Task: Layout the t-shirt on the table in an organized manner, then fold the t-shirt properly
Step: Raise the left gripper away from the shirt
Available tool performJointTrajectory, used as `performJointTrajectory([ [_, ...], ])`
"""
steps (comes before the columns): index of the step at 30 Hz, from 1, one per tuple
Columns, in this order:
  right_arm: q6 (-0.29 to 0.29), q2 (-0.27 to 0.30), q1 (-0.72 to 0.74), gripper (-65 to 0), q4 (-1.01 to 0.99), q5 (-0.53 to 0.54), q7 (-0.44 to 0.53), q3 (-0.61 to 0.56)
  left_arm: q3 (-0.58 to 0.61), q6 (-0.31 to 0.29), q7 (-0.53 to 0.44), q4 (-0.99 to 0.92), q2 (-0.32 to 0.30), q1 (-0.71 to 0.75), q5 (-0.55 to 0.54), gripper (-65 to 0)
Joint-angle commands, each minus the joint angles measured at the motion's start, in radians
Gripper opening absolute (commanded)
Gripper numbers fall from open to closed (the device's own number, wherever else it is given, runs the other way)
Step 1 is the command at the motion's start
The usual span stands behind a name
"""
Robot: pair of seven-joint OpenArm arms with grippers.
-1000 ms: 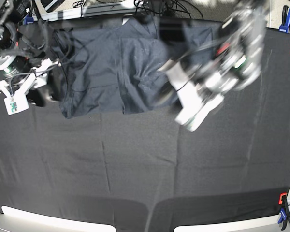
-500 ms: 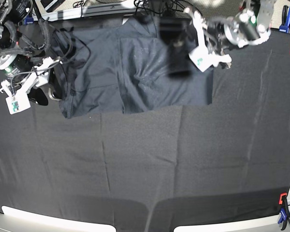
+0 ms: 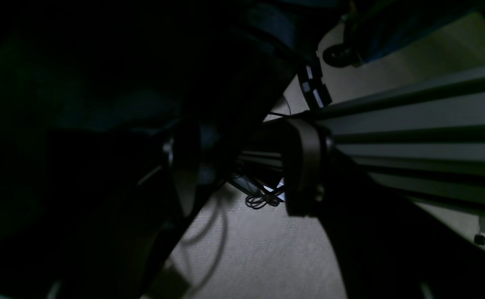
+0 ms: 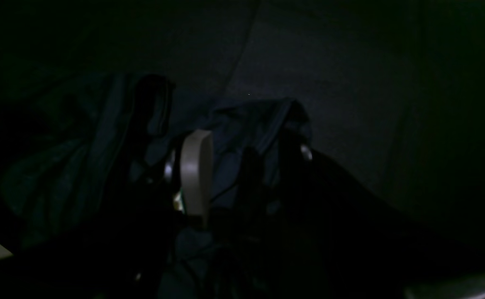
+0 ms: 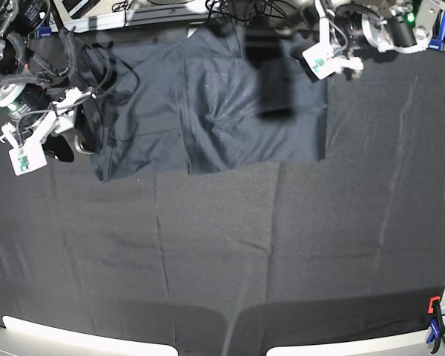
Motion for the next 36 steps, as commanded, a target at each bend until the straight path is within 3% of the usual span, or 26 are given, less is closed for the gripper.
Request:
performJointTrajectory([
  [1, 0.007, 0.014, 0.006, -39.4, 0.017, 0.021, 0.020, 0.003, -0.011, -0.008, -0.021, 0.016, -0.008, -0.014, -0.016, -35.8],
  [5, 0.006, 0.014, 0.006, -39.4, 0.018, 0.021, 0.021, 0.003, -0.011, 0.025, -0.059, 0.016, -0.008, -0.045, -0.002, -35.9],
  [10, 0.006, 0.013, 0.006, -39.4, 0.017, 0.022, 0.021, 0.003, -0.011, 0.088, -0.118, 0.016, 0.014, -0.045, 0.169, -35.9],
  [17, 0.006, 0.013, 0.006, -39.4, 0.017, 0.022, 0.021, 0.003, 0.064, 0.063, -0.125, 0.001, 0.064, -0.012, 0.168, -35.9],
  [25, 0.006, 0.014, 0.006, -39.4, 0.018, 0.022, 0.019, 0.003, 0.166, 0.037, -0.024, -0.009, 0.063, -0.013, 0.167, -35.9],
  [30, 0.005, 0.046, 0.002, -39.4, 0.017, 0.032, -0.012, 0.003, 0.036, 0.038, -0.023, 0.004, 0.064, -0.021, 0.138, -35.8],
  [34, 0.005, 0.111, -0.027, -39.2, 0.017, 0.029, -0.012, 0.003, -0.177, 0.037, -0.026, 0.041, 0.064, -0.023, -0.027, -35.8],
  [36, 0.004, 0.134, -0.048, -34.3, 0.013, 0.029, -0.011, 0.003, -0.280, 0.037, -0.028, 0.044, 0.064, -0.033, -0.114, -35.8],
])
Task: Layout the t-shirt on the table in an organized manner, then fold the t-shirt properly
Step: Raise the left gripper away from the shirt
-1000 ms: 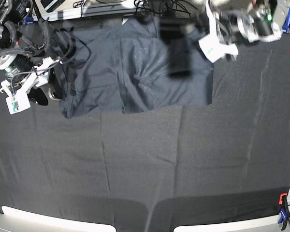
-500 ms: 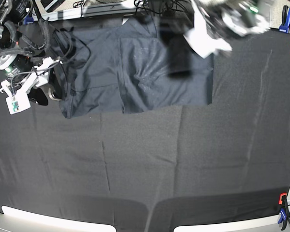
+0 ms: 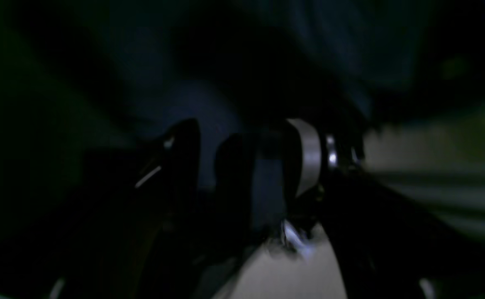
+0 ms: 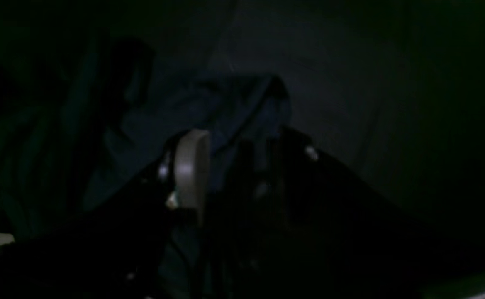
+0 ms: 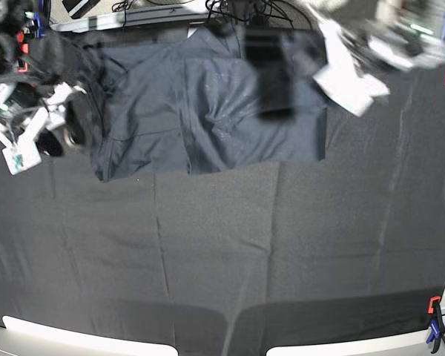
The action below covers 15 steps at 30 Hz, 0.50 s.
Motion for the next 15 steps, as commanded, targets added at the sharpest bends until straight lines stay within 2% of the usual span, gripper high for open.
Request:
performJointTrajectory([
  [1, 0.004, 0.021, -0.010, -31.3, 0.010, 0.011, 0.015, 0.004, -0.043, -0.005, -0.024, 0.018, -0.008, -0.003, -0.028, -35.8],
  [3, 0.003, 0.027, -0.028, -28.0, -0.003, 0.011, 0.015, 0.004, -0.104, -0.005, -0.027, 0.016, -0.009, -0.006, -0.020, -35.8],
  [6, 0.002, 0.027, -0.042, -27.9, -0.051, 0.011, 0.015, 0.004, -0.148, -0.004, -0.027, 0.015, -0.009, -0.006, 0.006, -35.8],
  [13, 0.003, 0.028, -0.008, -27.9, -0.346, 0.018, 0.015, 0.004, -0.152, -0.004, -0.033, 0.015, -0.005, -0.006, 0.009, -35.8],
  [15, 0.008, 0.028, 0.013, -27.9, -0.427, 0.051, 0.015, 0.004, -0.152, -0.004, -0.039, 0.015, -0.006, -0.006, 0.009, -35.8],
])
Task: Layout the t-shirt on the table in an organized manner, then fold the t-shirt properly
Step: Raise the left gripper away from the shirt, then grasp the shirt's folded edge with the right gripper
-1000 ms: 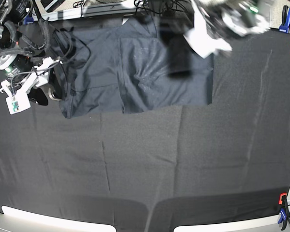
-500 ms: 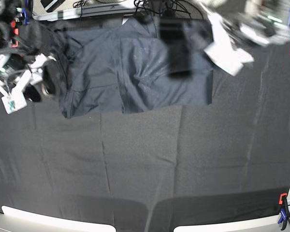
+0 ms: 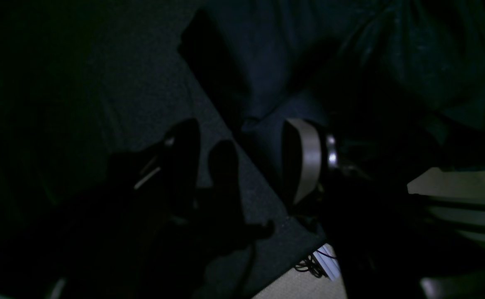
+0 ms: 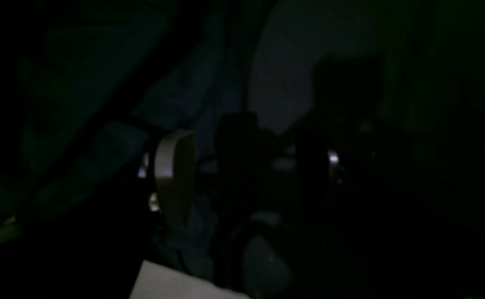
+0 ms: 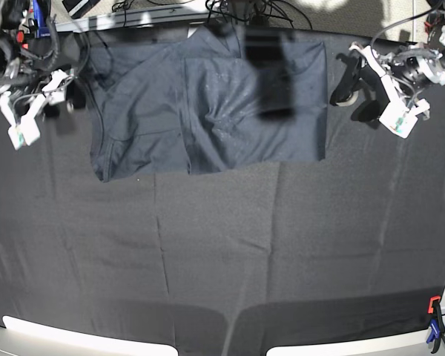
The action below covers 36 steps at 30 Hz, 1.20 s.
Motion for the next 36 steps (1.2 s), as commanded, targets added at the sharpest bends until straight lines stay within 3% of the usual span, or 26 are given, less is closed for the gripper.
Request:
performJointTrajectory([
  [1, 0.010, 0.017, 0.009, -27.9, -0.013, 0.036, 0.015, 0.004, -0.006, 0.000, -0.024, 0.015, -0.010, -0.002, -0.013, -35.8],
  [7, 0.026, 0.014, 0.015, -28.0, -0.121, 0.064, 0.017, -0.042, -0.006, 0.000, -0.024, 0.015, -0.010, -0.002, -0.013, -35.8],
  [12, 0.026, 0.014, 0.015, -28.0, -0.145, 0.193, 0.021, -0.103, -0.006, 0.000, -0.024, 0.015, -0.010, -0.002, -0.013, -35.8],
  [17, 0.026, 0.005, 0.015, -28.0, -0.145, 0.209, 0.060, -0.140, -0.006, 0.000, -0.024, 0.015, -0.010, -0.002, -0.013, -35.8],
  [22, 0.026, -0.041, 0.018, -28.0, -0.145, 0.209, 0.112, -0.141, -0.006, 0.000, -0.024, 0.015, -0.010, -0.002, -0.013, -35.9],
  [31, 0.026, -0.145, 0.081, -28.2, -0.145, 0.171, 0.109, -0.141, -0.006, 0.000, -0.024, 0.015, -0.011, -0.002, -0.013, -35.8],
  [36, 0.026, -0.176, 0.101, -39.0, -0.145, 0.155, 0.092, -0.142, -0.006, 0.000, -0.024, 0.015, -0.011, -0.002, -0.013, -35.8],
])
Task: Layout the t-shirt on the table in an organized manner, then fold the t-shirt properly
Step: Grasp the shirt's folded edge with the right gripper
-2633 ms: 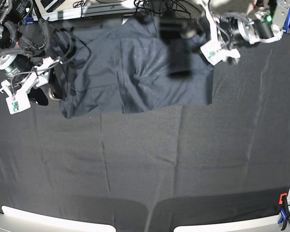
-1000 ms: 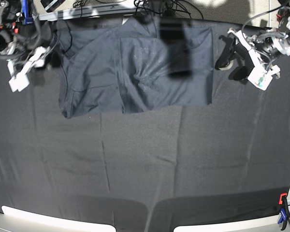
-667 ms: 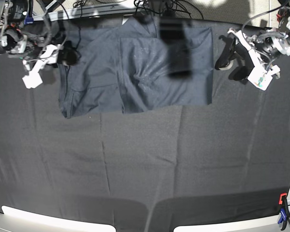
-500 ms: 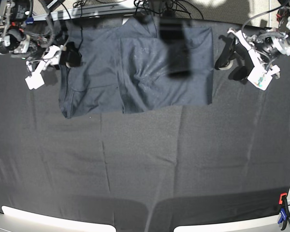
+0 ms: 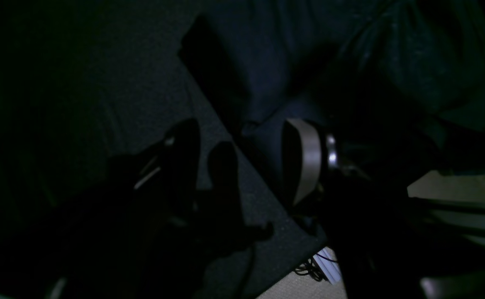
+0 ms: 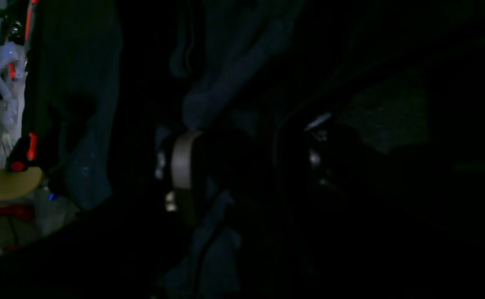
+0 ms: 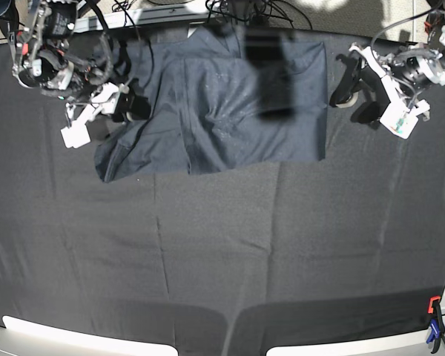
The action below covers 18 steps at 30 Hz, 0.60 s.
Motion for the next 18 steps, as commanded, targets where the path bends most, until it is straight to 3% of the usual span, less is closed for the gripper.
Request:
performJointTrajectory([
  [1, 0.013, 0.009, 0.008, -42.3, 0.013, 0.028, 0.013, 0.003, -0.006, -0.001, -0.019, 0.015, -0.011, -0.002, -0.013, -35.8],
  [6, 0.013, 0.016, 0.008, -65.0, 0.013, 0.026, 0.013, 0.003, -0.006, -0.001, -0.019, 0.015, -0.011, -0.002, -0.013, -35.8],
  [14, 0.013, 0.098, 0.008, -65.0, 0.022, 0.032, 0.005, 0.043, -0.006, -0.001, -0.019, 0.015, -0.011, -0.002, -0.013, -35.8],
  [18, 0.013, 0.107, 0.007, -65.0, 0.090, 0.104, -0.067, 0.070, -0.006, -0.001, -0.019, 0.015, -0.011, -0.002, -0.013, -35.8],
])
